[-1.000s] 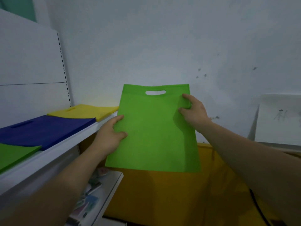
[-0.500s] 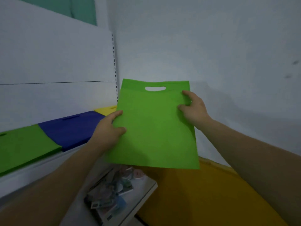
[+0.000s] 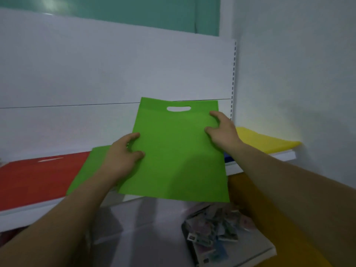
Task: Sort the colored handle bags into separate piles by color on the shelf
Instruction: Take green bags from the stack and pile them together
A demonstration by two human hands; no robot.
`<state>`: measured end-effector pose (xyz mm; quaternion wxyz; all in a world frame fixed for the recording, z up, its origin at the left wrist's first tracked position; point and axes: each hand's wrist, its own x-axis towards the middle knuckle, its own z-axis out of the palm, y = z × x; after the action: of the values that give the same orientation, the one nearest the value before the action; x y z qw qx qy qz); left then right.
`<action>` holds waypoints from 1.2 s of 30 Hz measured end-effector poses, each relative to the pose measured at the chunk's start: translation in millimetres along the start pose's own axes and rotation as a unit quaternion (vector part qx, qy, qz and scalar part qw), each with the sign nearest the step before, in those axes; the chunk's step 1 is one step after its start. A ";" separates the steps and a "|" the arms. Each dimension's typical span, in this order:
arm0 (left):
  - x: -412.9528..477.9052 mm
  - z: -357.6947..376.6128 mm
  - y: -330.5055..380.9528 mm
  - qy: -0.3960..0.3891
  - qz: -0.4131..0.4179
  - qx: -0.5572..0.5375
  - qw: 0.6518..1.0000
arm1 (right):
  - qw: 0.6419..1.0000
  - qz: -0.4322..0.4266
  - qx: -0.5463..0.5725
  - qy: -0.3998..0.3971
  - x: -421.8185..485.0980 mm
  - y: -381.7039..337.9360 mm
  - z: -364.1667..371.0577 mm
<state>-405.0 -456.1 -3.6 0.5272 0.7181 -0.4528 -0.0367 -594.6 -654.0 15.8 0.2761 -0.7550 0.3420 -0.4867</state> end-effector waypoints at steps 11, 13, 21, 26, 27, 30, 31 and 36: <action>27.8 -98.3 -71.1 0.029 -0.092 0.076 0.992 | 0.994 -0.044 -0.024 -0.093 32.2 -40.2 152.5; 32.3 -100.2 -78.7 0.013 -0.098 0.105 0.990 | 0.991 -0.054 -0.042 -0.114 37.0 -38.0 166.9; 44.1 -97.5 -97.0 -0.015 -0.080 0.256 0.963 | 0.958 -0.068 -0.167 -0.223 58.5 -27.6 199.4; 38.4 -101.0 -99.5 -0.085 -0.081 0.281 0.952 | 0.889 -0.064 -0.305 -0.335 61.3 -20.2 206.0; 34.8 -102.4 -98.1 -0.109 -0.086 0.282 0.949 | 0.876 -0.075 -0.330 -0.344 60.8 -19.6 206.5; 24.4 -101.6 -95.2 -0.183 -0.089 0.289 0.936 | 0.850 -0.097 -0.371 -0.361 57.6 -19.5 207.5; 20.9 -100.4 -94.3 -0.201 -0.087 0.292 0.931 | 0.847 -0.099 -0.371 -0.368 56.6 -19.0 208.2; 10.0 -101.9 -90.5 -0.230 -0.105 0.297 0.921 | 0.832 -0.099 -0.359 -0.411 55.1 -19.4 212.4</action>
<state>-289.7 -386.1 -25.9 0.1643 0.8568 -0.4736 -0.1205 -377.4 -667.5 -19.0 0.0508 -0.9611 0.2715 0.0007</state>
